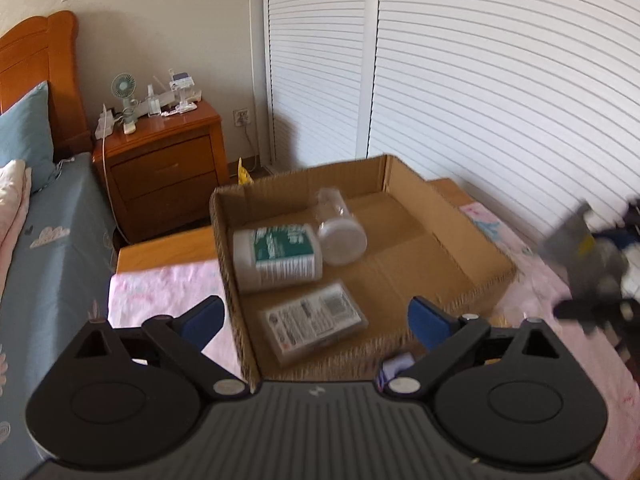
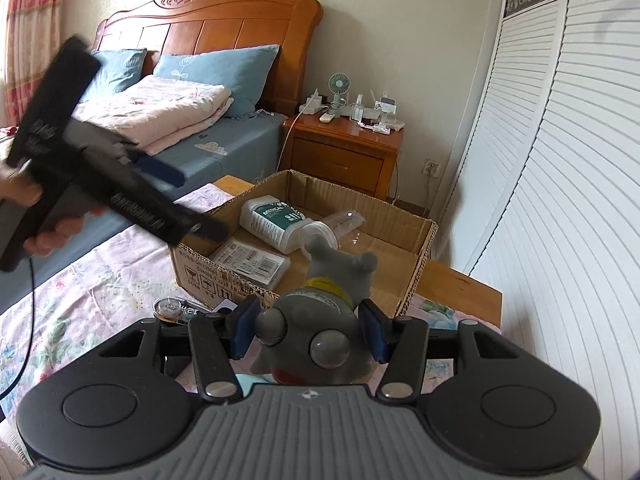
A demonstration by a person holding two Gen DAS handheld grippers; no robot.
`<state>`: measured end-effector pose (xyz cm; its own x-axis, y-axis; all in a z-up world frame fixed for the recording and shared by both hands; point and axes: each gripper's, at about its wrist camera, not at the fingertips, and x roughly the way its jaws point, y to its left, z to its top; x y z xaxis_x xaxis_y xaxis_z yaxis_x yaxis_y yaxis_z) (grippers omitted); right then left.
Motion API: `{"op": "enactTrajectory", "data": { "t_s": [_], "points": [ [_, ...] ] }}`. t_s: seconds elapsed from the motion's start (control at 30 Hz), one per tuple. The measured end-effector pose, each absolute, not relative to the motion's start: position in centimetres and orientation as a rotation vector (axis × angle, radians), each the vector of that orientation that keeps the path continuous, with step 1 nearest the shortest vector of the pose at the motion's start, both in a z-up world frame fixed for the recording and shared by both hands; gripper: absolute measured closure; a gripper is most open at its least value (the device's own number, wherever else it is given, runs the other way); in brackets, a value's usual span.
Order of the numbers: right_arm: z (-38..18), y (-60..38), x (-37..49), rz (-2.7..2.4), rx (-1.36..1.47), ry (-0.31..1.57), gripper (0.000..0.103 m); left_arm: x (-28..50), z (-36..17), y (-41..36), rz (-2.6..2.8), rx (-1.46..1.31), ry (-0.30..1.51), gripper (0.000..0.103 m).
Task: Organize rigid objects
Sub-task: 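Carry the refill pack and grey toy into the box and release both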
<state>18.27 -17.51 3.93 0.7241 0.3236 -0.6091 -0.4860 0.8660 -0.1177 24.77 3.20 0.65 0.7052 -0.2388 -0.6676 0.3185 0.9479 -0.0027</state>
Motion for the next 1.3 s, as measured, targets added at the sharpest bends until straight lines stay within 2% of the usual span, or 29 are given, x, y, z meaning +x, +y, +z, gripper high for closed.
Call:
{"op": "enactTrajectory", "data": {
  "t_s": [0.4, 0.57, 0.9, 0.93, 1.0, 1.03, 1.07, 1.3],
  "points": [
    [4.2, -14.9, 21.0, 0.422, -0.259, 0.676, 0.044, 16.0, -0.7, 3.7, -0.323, 0.155, 0.717, 0.002],
    [4.4, -14.0, 23.7, 0.38, -0.25, 0.705, 0.044, 14.2, -1.1, 3.2, -0.304, 0.199, 0.703, 0.002],
    [4.7, -12.9, 30.6, 0.285, -0.204, 0.748, 0.043, 13.6, -1.2, 4.8, -0.331, 0.116, 0.703, 0.002],
    [4.7, -12.8, 31.2, 0.267, -0.197, 0.749, 0.042, 13.6, -1.2, 5.0, -0.329, 0.108, 0.71, 0.002],
    [4.6, -12.7, 32.2, 0.23, -0.197, 0.745, 0.027, 13.7, -1.3, 5.5, -0.329, 0.088, 0.713, 0.002],
    [4.5, -12.7, 32.5, 0.211, -0.201, 0.741, 0.01, 13.7, -1.3, 5.7, -0.325, 0.079, 0.715, 0.002],
    [4.5, -12.8, 32.6, 0.197, -0.196, 0.73, 0.001, 13.7, -1.4, 5.9, -0.32, 0.071, 0.715, 0.002],
    [4.1, -13.1, 31.3, 0.187, -0.187, 0.767, 0.0, 14.0, -1.6, 6.8, -0.29, 0.045, 0.727, 0.002]
  ]
}}
